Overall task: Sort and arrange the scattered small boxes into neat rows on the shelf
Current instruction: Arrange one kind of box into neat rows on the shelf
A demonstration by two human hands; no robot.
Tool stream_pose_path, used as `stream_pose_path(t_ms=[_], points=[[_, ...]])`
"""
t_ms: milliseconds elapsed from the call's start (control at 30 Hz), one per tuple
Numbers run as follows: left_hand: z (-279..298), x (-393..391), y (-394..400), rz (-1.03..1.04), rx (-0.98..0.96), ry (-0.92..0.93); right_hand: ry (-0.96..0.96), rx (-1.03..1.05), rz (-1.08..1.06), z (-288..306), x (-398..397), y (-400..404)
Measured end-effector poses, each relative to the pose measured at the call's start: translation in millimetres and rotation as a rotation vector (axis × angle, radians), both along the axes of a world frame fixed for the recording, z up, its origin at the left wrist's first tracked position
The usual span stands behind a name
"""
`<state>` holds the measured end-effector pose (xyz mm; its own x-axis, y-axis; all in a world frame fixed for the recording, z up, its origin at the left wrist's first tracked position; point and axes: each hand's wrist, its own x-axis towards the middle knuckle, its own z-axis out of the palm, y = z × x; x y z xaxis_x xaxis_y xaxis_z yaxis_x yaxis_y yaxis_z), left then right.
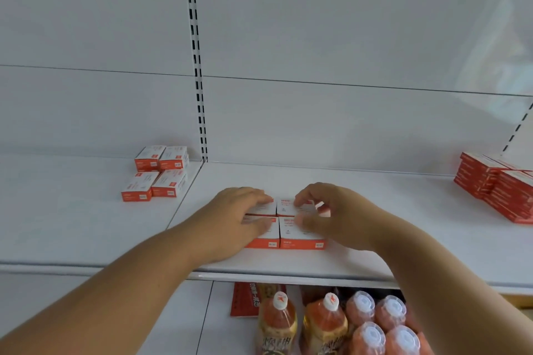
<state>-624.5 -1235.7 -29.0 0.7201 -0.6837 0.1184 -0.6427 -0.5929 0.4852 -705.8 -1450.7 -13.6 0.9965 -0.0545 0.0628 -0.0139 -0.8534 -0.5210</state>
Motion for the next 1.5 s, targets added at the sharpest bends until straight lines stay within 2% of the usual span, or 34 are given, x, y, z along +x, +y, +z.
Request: stream_pose_path(t_ms=[133, 533, 733, 800, 1000, 1200, 1367, 1500], points=[[-8, 3, -1, -0.035, -0.002, -0.066, -0.037, -0.042, -0.049, -4, -7, 11], [-17, 10, -1, -0.085, -0.042, -0.138, -0.031, 0.037, -0.154, -7, -13, 25], [-9, 4, 2, -0.062, -0.047, -0.085, -0.002, -0.061, -0.113, 6, -10, 24], [-4, -1, 4, -0.028, -0.083, -0.069, -0.024, -0.091, -0.090, 12, -6, 24], [13, -8, 25, 0.113, -0.152, -0.229, -0.248, -0.113, -0.043, 20, 11, 46], [15, 13, 79, 0.174, -0.122, -0.249, -0.303, -0.148, 0.019, 31, 45, 97], [18, 58, 131, 0.299, -0.188, -0.250, -0.258, -0.145, 0.061, 32, 84, 154], [19, 92, 160, 0.449, -0.088, -0.225, -0.150, -0.190, 0.052, 30, 120, 194]])
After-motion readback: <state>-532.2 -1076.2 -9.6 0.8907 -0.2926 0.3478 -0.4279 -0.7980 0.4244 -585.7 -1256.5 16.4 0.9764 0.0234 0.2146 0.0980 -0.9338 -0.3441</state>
